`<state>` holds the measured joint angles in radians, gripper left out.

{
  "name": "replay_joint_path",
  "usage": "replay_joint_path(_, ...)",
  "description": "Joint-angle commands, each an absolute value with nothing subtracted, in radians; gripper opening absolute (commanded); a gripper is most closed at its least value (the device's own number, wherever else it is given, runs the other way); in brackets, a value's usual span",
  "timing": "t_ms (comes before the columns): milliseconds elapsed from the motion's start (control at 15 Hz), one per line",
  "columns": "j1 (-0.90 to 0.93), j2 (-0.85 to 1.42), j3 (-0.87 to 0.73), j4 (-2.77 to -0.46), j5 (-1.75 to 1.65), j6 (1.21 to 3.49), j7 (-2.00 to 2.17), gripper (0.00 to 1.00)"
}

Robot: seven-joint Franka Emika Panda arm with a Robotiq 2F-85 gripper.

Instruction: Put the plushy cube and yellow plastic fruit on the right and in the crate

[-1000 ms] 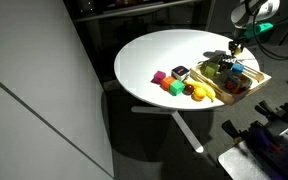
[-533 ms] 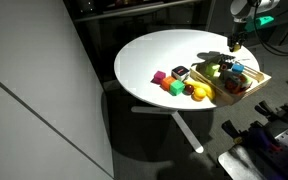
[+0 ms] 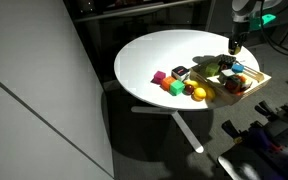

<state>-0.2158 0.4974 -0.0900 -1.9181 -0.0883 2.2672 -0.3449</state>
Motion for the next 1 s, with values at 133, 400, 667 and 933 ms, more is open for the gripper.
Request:
replay_joint_path(133,-0.191,0.4,-0.087,-2.006,-0.14,2.216,-0.373,0.34)
replay_joint_path(400,-0.167,0.37,-0.08,-2.046,-0.167,2.212,-0.377,0.34)
replay_joint_path(667,-0.144,0.356,-0.072,-2.091,-0.193,2.217,-0.378,0.34)
replay_joint_path(933,-0.131,0.346,-0.066,-2.127,-0.212,2.22,-0.379,0.34)
